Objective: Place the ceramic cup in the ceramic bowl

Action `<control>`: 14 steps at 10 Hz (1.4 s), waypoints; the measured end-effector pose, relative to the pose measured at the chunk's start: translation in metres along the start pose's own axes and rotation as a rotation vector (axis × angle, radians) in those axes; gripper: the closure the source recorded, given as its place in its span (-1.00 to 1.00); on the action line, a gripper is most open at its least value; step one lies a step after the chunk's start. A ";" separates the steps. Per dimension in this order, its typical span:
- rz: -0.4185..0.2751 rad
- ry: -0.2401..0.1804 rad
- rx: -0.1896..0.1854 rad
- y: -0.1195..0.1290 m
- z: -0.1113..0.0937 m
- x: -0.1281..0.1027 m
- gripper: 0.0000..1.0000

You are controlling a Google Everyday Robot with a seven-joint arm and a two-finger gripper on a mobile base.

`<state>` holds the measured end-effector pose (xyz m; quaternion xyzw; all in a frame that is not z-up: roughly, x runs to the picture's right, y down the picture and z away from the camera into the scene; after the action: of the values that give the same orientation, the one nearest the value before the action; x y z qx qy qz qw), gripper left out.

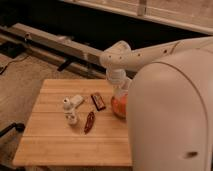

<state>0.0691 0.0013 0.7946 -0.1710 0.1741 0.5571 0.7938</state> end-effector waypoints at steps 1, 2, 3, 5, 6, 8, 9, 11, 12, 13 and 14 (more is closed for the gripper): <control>0.022 0.021 0.031 -0.009 0.019 -0.001 1.00; 0.035 0.036 0.050 -0.015 0.030 -0.001 1.00; 0.043 0.054 0.071 -0.019 0.040 -0.001 1.00; 0.052 0.091 0.115 -0.026 0.054 0.003 1.00; 0.056 0.102 0.139 -0.031 0.058 0.005 1.00; 0.052 0.133 0.187 -0.038 0.065 0.009 0.89; 0.037 0.154 0.209 -0.038 0.070 0.013 0.66; 0.010 0.196 0.229 -0.040 0.078 0.020 0.26; -0.002 0.209 0.231 -0.040 0.080 0.023 0.11; -0.019 0.225 0.230 -0.041 0.083 0.027 -0.09; -0.040 0.243 0.226 -0.039 0.085 0.031 -0.29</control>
<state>0.1233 0.0540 0.8581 -0.1499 0.3269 0.4932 0.7921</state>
